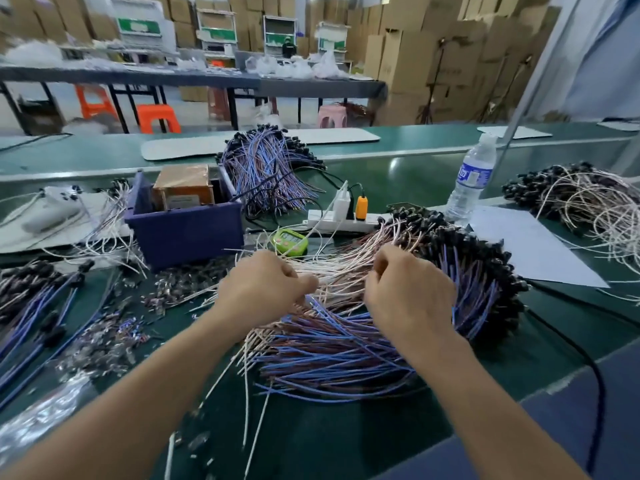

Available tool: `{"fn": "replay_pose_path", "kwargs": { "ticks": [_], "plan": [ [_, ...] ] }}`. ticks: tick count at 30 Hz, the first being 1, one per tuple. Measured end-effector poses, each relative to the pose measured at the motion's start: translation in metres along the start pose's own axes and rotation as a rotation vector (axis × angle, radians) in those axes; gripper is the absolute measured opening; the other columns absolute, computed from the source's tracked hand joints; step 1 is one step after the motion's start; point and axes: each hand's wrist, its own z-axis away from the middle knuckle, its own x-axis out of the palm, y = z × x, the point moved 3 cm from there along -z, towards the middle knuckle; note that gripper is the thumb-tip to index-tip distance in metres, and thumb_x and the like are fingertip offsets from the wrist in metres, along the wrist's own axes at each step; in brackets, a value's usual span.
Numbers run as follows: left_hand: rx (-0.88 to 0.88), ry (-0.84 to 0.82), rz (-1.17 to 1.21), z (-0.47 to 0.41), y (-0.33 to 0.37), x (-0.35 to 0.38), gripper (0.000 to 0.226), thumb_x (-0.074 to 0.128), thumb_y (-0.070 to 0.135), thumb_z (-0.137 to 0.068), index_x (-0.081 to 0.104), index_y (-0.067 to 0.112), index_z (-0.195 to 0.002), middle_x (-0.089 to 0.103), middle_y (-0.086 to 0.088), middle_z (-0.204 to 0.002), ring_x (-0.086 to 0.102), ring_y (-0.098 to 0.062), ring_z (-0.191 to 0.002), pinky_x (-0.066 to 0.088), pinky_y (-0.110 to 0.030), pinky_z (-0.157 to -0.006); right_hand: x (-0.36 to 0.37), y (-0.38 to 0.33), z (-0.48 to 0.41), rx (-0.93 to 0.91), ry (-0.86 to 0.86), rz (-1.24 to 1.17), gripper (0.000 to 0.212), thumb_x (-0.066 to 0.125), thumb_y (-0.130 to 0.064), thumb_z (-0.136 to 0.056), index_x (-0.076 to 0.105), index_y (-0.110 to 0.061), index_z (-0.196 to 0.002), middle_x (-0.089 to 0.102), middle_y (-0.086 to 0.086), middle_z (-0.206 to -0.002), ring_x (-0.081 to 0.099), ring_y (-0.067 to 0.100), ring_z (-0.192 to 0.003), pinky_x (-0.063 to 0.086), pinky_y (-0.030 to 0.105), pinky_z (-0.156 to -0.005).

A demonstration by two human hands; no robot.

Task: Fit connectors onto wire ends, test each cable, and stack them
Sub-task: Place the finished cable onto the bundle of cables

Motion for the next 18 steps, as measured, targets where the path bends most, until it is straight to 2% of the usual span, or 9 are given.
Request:
{"fn": "replay_pose_path", "kwargs": {
  "ticks": [2, 4, 6, 8, 10, 12, 15, 18],
  "plan": [
    [-0.035, 0.070, 0.091, 0.000, -0.015, -0.013, 0.032, 0.072, 0.062, -0.083, 0.073, 0.044, -0.056, 0.062, 0.011, -0.045, 0.050, -0.002, -0.034, 0.044, -0.025, -0.051, 0.016, -0.032, 0.010, -0.080, -0.075, -0.114, 0.013, 0.065, -0.024, -0.089, 0.058, -0.028, -0.079, 0.041, -0.014, -0.054, 0.040, 0.011, -0.049, 0.026, 0.027, -0.052],
    [-0.093, 0.136, 0.179, 0.001, -0.037, -0.026, 0.031, 0.074, 0.060, -0.081, 0.074, 0.041, -0.058, 0.064, 0.010, -0.047, 0.057, -0.009, -0.046, 0.052, -0.031, -0.058, 0.033, -0.067, 0.018, -0.148, -0.171, -0.230, 0.013, 0.065, -0.028, -0.090, 0.058, -0.028, -0.079, 0.046, -0.013, -0.060, 0.046, 0.015, -0.057, 0.033, 0.030, -0.059],
    [-0.158, 0.199, 0.239, 0.003, -0.061, -0.040, 0.033, 0.075, 0.062, -0.079, 0.076, 0.036, -0.059, 0.063, 0.010, -0.046, 0.056, -0.012, -0.050, 0.050, -0.032, -0.060, 0.048, -0.103, 0.023, -0.203, -0.259, -0.317, 0.010, 0.063, -0.032, -0.091, 0.059, -0.029, -0.082, 0.053, -0.010, -0.066, 0.049, 0.019, -0.064, 0.036, 0.032, -0.061],
    [-0.200, 0.275, 0.280, 0.008, -0.089, -0.057, 0.032, 0.072, 0.061, -0.075, 0.076, 0.032, -0.061, 0.061, 0.007, -0.046, 0.052, -0.010, -0.047, 0.046, -0.031, -0.058, 0.061, -0.138, 0.026, -0.247, -0.354, -0.394, 0.005, 0.060, -0.031, -0.090, 0.062, -0.028, -0.086, 0.064, -0.005, -0.075, 0.054, 0.023, -0.070, 0.040, 0.033, -0.062],
    [-0.224, 0.354, 0.330, 0.014, -0.119, -0.074, 0.021, 0.071, 0.051, -0.075, 0.077, 0.035, -0.063, 0.066, 0.005, -0.051, 0.054, -0.006, -0.045, 0.047, -0.029, -0.056, 0.073, -0.172, 0.030, -0.291, -0.455, -0.458, 0.006, 0.059, -0.028, -0.088, 0.065, -0.026, -0.088, 0.070, -0.002, -0.082, 0.061, 0.027, -0.077, 0.044, 0.033, -0.064],
    [-0.259, 0.457, 0.358, 0.022, -0.150, -0.092, 0.014, 0.075, 0.033, -0.079, 0.078, 0.036, -0.065, 0.068, 0.011, -0.054, 0.062, -0.007, -0.052, 0.048, -0.027, -0.059, 0.083, -0.205, 0.034, -0.337, -0.533, -0.495, 0.009, 0.057, -0.025, -0.086, 0.066, -0.025, -0.088, 0.071, -0.001, -0.082, 0.062, 0.029, -0.078, 0.049, 0.035, -0.066],
    [-0.354, 0.626, 0.276, 0.030, -0.192, -0.117, 0.013, 0.075, 0.027, -0.082, 0.078, 0.037, -0.074, 0.074, 0.012, -0.068, 0.070, -0.014, -0.070, 0.054, -0.030, -0.067, 0.097, -0.243, 0.037, -0.365, -0.628, -0.511, 0.010, 0.057, -0.022, -0.086, 0.067, -0.024, -0.085, 0.070, -0.001, -0.084, 0.062, 0.027, -0.080, 0.051, 0.034, -0.070],
    [-0.435, 0.786, -0.011, 0.041, -0.227, -0.132, 0.011, 0.073, 0.030, -0.086, 0.082, 0.033, -0.093, 0.079, 0.001, -0.089, 0.070, -0.024, -0.084, 0.054, -0.034, -0.079, 0.109, -0.276, 0.036, -0.387, -0.711, -0.539, 0.016, 0.058, -0.016, -0.085, 0.070, -0.026, -0.089, 0.073, -0.001, -0.092, 0.063, 0.024, -0.086, 0.050, 0.030, -0.075]
  ]
}}
